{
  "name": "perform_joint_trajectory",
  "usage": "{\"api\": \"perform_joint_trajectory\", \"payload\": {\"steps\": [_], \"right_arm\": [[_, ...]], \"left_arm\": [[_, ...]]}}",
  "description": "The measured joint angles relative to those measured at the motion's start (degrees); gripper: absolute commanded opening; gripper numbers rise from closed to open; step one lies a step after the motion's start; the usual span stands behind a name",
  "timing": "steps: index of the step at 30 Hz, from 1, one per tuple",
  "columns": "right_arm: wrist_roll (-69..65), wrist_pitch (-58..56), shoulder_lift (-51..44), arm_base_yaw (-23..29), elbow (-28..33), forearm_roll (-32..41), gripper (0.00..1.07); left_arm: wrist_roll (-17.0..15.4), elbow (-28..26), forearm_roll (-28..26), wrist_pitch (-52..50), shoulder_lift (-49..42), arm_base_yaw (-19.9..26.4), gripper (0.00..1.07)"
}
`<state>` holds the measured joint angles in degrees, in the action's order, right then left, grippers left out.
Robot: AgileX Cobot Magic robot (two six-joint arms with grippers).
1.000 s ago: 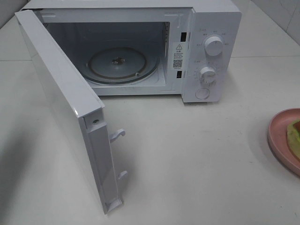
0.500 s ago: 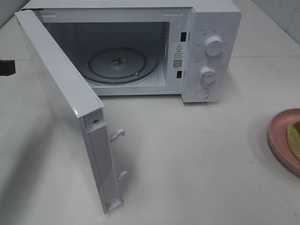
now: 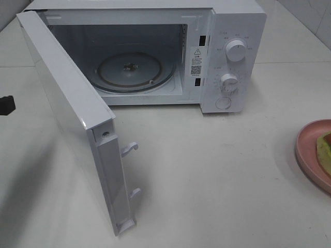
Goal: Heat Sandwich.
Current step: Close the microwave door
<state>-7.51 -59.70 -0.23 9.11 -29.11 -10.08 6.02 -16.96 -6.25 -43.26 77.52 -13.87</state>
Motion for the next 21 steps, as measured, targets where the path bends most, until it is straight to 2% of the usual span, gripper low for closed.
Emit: {"api": "perform_joint_trajectory", "payload": {"steps": [2, 4, 7, 9, 21], "right_arm": [[0.0, 0.0, 0.0, 0.0, 0.0, 0.0, 0.76], [0.0, 0.0, 0.0, 0.0, 0.0, 0.0, 0.76], [0.0, 0.0, 0.0, 0.0, 0.0, 0.0, 0.76], [0.0, 0.0, 0.0, 0.0, 0.0, 0.0, 0.76], [0.0, 0.0, 0.0, 0.0, 0.0, 0.0, 0.76]], "left_arm": [[-0.57, 0.06, 1.32, -0.92, 1.03, 0.0, 0.0], [-2.86, 0.17, 5.73, -4.24, 3.84, 0.0, 0.0], [-4.53, 0.11, 8.88, -6.47, 5.1, 0.0, 0.0], [-6.99, 0.11, 12.61, -8.65, 6.47, 0.0, 0.0], [-12.49, -1.03, 19.77, -11.86, 11.4, 0.0, 0.0]]}}
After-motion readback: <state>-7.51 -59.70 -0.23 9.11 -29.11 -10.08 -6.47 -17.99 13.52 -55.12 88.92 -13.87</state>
